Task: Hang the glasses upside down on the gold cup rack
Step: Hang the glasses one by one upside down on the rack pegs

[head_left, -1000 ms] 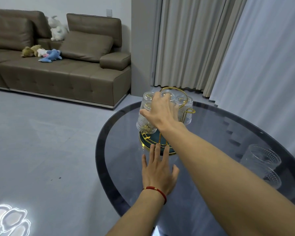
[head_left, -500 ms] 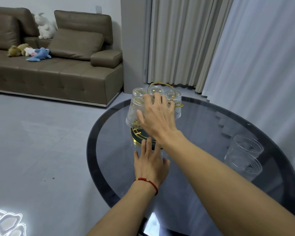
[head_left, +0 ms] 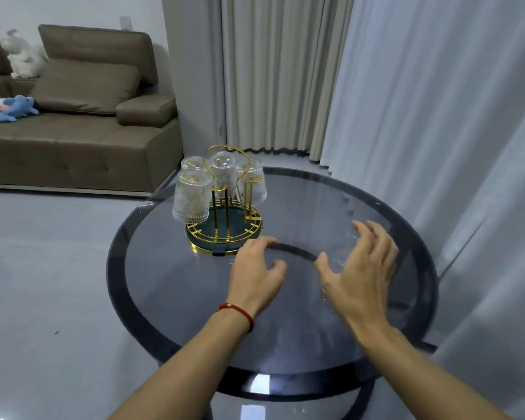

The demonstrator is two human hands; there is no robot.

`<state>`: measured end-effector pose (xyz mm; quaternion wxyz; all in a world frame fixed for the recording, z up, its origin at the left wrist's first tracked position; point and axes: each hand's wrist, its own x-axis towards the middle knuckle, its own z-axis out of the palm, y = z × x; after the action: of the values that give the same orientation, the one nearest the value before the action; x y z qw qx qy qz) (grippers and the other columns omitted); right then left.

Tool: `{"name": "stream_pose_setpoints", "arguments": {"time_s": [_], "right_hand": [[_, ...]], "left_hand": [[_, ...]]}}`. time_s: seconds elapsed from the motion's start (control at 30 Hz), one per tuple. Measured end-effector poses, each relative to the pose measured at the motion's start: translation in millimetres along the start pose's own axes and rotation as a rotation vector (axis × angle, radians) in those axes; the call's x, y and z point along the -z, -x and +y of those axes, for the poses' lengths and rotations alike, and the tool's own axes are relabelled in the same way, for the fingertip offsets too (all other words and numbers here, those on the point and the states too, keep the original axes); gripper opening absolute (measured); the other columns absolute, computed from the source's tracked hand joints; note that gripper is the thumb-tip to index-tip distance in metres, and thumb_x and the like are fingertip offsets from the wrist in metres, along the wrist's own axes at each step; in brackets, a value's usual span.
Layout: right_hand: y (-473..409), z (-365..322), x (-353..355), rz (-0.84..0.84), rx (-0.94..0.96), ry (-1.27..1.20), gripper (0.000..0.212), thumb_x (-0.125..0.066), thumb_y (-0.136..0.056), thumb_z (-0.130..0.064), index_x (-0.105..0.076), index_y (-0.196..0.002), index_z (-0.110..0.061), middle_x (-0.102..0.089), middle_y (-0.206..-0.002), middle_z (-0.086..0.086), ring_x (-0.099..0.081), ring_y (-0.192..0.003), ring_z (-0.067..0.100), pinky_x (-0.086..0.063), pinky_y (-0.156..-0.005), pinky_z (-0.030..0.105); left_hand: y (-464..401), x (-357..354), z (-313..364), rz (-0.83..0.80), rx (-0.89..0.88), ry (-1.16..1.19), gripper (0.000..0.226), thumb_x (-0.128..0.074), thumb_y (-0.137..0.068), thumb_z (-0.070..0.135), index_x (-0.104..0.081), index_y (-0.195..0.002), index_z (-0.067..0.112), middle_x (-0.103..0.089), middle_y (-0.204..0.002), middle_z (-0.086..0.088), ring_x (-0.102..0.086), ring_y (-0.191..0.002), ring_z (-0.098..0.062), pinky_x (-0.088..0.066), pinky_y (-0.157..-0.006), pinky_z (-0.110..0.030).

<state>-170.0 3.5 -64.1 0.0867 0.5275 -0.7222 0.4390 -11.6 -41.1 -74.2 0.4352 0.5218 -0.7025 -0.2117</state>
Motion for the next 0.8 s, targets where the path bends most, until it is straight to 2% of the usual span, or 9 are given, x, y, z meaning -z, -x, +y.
{"name": "stream_pose_setpoints", "arguments": {"time_s": [0.13, 0.23, 0.33, 0.4, 0.47, 0.57, 0.67, 0.73, 0.8], "right_hand": [[13, 25, 8, -0.176, -0.442, -0.137, 0.118, -0.083, -0.074, -0.047, -0.014, -0.159, -0.003, -0.030, -0.157, 0.025, -0.029, -0.144, 0.042, -0.032, -0.117, 0.052], [18, 36, 2, -0.323, -0.507, -0.281, 0.104, -0.081, -0.077, -0.047, -0.025, -0.156, -0.010, -0.045, -0.153, 0.016, -0.043, -0.139, 0.038, -0.037, -0.114, 0.052], [16, 43, -2, -0.374, -0.490, -0.265, 0.086, -0.080, -0.080, -0.048, -0.037, -0.145, -0.013, -0.059, -0.139, 0.012, -0.056, -0.126, 0.036, -0.043, -0.108, 0.053], [15, 42, -1, -0.366, -0.458, -0.237, 0.081, -0.081, -0.077, -0.051, -0.042, -0.137, -0.013, -0.063, -0.133, 0.011, -0.061, -0.119, 0.035, -0.047, -0.103, 0.052], [17, 38, 3, -0.357, -0.358, -0.221, 0.079, -0.081, -0.073, -0.059, -0.045, -0.129, -0.017, -0.064, -0.124, 0.006, -0.063, -0.112, 0.032, -0.051, -0.096, 0.051], [21, 29, 6, -0.399, -0.035, -0.222, 0.075, -0.079, -0.069, -0.063, -0.047, -0.124, -0.024, -0.056, -0.118, -0.002, -0.059, -0.104, 0.020, -0.055, -0.087, 0.043], [23, 14, -1, -0.456, 0.122, -0.282, 0.083, -0.083, -0.066, -0.057, -0.049, -0.136, -0.028, -0.047, -0.122, -0.003, -0.056, -0.109, 0.015, -0.055, -0.092, 0.038], [22, 5, -6, -0.473, 0.043, -0.385, 0.087, -0.084, -0.069, -0.056, -0.045, -0.143, -0.032, -0.045, -0.129, -0.005, -0.052, -0.115, 0.011, -0.051, -0.097, 0.033], [19, -8, -9, -0.568, -0.182, -0.602, 0.086, -0.071, -0.075, -0.069, -0.039, -0.147, -0.033, -0.049, -0.138, -0.007, -0.054, -0.121, 0.008, -0.048, -0.102, 0.034]], "left_hand": [[9, -2, 14, -0.024, 0.040, 0.066, 0.032, -0.066, -0.085, 0.012, -0.067, -0.117, 0.018, -0.066, -0.111, 0.002, -0.057, -0.104, -0.012, -0.051, -0.091, -0.030], [14, -4, 20, -0.075, 0.086, 0.099, 0.030, -0.066, -0.087, 0.015, -0.066, -0.117, 0.021, -0.066, -0.109, 0.004, -0.059, -0.102, -0.009, -0.046, -0.080, -0.017], [16, -9, 21, -0.142, 0.136, 0.148, 0.031, -0.069, -0.087, 0.019, -0.065, -0.117, 0.024, -0.067, -0.109, 0.004, -0.061, -0.098, -0.006, -0.046, -0.072, -0.013], [16, -13, 21, -0.194, 0.171, 0.190, 0.038, -0.072, -0.086, 0.028, -0.061, -0.122, 0.028, -0.065, -0.115, 0.003, -0.062, -0.098, -0.006, -0.051, -0.074, -0.018], [15, -15, 21, -0.281, 0.220, 0.276, 0.062, -0.076, -0.079, 0.046, -0.052, -0.135, 0.031, -0.058, -0.127, 0.003, -0.061, -0.106, -0.011, -0.059, -0.084, -0.033], [14, -13, 22, -0.356, 0.260, 0.383, 0.101, -0.079, -0.063, 0.067, -0.036, -0.148, 0.035, -0.048, -0.139, 0.003, -0.057, -0.120, -0.018, -0.057, -0.094, -0.047], [10, -7, 23, -0.217, 0.349, 0.515, 0.086, -0.085, -0.060, 0.059, -0.052, -0.135, 0.031, -0.058, -0.132, 0.000, -0.061, -0.114, -0.015, -0.061, -0.088, -0.046], [6, -1, 22, -0.132, 0.470, 0.682, 0.068, -0.086, -0.069, 0.046, -0.058, -0.127, 0.025, -0.062, -0.128, -0.005, -0.065, -0.110, -0.020, -0.064, -0.075, -0.044], [1, 5, 16, -0.102, 0.544, 0.859, 0.056, -0.082, -0.081, 0.035, -0.059, -0.127, 0.014, -0.061, -0.129, -0.013, -0.067, -0.111, -0.030, -0.064, -0.071, -0.048]]}}
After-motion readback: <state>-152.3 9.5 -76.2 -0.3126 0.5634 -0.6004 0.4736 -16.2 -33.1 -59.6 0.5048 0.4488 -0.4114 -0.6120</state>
